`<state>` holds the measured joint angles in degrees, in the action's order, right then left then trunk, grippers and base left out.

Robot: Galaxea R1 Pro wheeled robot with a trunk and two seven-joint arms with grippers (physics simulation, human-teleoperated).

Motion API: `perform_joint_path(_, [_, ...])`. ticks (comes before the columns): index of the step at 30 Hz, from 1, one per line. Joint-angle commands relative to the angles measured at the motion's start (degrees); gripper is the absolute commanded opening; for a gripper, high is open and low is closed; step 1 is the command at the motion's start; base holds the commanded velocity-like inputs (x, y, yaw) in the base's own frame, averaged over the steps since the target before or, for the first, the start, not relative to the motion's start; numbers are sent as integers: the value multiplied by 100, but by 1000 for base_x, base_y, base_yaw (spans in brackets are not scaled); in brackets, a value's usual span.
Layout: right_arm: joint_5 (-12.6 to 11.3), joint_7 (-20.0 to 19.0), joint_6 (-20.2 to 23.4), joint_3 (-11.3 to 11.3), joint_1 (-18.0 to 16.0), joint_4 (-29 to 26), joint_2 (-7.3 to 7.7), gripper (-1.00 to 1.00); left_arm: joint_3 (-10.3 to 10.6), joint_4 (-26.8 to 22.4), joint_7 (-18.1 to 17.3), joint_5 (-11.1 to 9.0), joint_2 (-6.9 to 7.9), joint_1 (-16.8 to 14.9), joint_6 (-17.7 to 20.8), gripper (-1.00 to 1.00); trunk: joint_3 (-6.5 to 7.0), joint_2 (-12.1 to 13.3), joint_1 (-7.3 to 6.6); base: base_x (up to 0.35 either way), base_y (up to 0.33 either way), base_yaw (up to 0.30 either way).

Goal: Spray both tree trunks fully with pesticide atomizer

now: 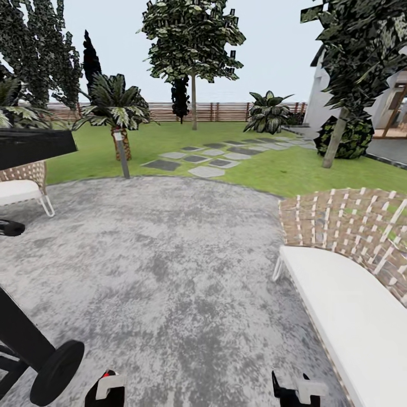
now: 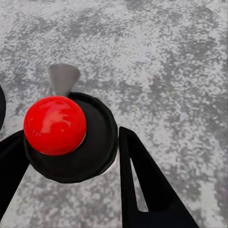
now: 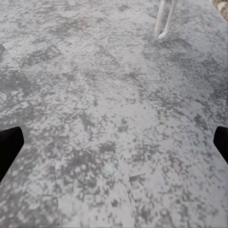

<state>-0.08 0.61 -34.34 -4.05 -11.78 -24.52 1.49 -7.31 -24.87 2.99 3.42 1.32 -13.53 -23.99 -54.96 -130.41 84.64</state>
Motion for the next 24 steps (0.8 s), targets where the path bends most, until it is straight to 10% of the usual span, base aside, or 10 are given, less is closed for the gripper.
perform_joint_path(1, [0, 0, -1, 0, 0, 0, 0, 100, -1, -1, 0, 0, 0, 0, 0, -100, 0, 0, 0, 339, 0, 0])
perform_joint_path(24, [-1, 0, 2, -4, 0, -1, 0, 100, -14, 13, 0, -7, 0, 0, 0, -100, 0, 0, 0, 339, 0, 0])
